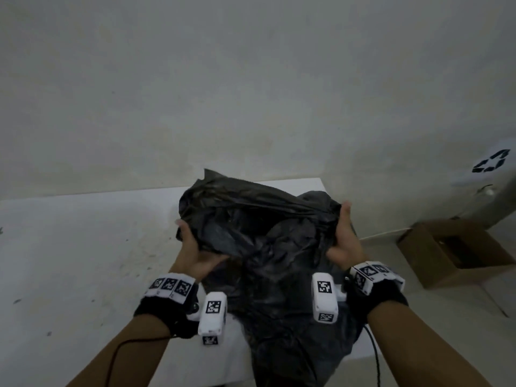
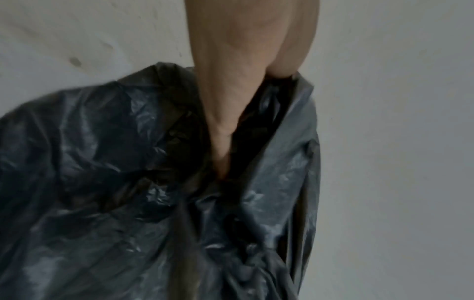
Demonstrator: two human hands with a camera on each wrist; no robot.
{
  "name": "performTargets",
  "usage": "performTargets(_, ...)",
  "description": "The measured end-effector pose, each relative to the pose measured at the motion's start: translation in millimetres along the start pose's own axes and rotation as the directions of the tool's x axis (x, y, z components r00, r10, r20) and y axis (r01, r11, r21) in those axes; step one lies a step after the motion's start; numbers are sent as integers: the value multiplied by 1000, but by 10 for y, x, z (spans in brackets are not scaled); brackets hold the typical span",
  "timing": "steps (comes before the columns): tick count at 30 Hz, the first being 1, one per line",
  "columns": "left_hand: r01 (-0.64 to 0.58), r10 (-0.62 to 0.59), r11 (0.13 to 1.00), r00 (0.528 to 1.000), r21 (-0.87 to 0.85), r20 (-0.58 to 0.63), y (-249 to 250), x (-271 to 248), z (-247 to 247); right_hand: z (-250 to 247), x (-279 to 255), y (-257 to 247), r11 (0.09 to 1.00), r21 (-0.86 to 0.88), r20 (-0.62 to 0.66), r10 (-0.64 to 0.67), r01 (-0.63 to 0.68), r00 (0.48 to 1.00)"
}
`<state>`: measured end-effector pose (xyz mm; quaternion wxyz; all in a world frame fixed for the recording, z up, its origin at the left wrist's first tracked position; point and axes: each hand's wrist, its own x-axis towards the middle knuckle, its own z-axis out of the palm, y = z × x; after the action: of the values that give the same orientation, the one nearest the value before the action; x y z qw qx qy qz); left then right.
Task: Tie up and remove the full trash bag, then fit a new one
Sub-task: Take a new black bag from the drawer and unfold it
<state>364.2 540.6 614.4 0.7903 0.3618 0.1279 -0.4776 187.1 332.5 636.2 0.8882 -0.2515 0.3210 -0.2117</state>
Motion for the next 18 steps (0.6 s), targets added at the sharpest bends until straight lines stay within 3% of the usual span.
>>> performTargets(3,-181,188,976,981,-124,47,112,36,129,-8,-13,-121,994,93,-36,-62,65,997)
performTargets(7,-171,210,968,954,-186,215,253,37,302,-113,-131,-311,985,101,-66,-135,141,989)
performTargets(10,-136,114,988,964,78,239,215,94,387,-292,-299,-411,981,92,-53,-165,170,985)
performTargets(13,-13,-47,923,988,384,147,-65,167,341,-633,-435,-404,984,-92,-90,-158,149,983)
performTargets(16,107,-100,728,994,678,-49,-462,312,289,-984,-619,-367,899,-435,-198,-39,-52,979)
performTargets(18,75,3,589,996,805,-95,-731,411,369,-1162,-758,-378,725,-669,-243,-5,-164,970)
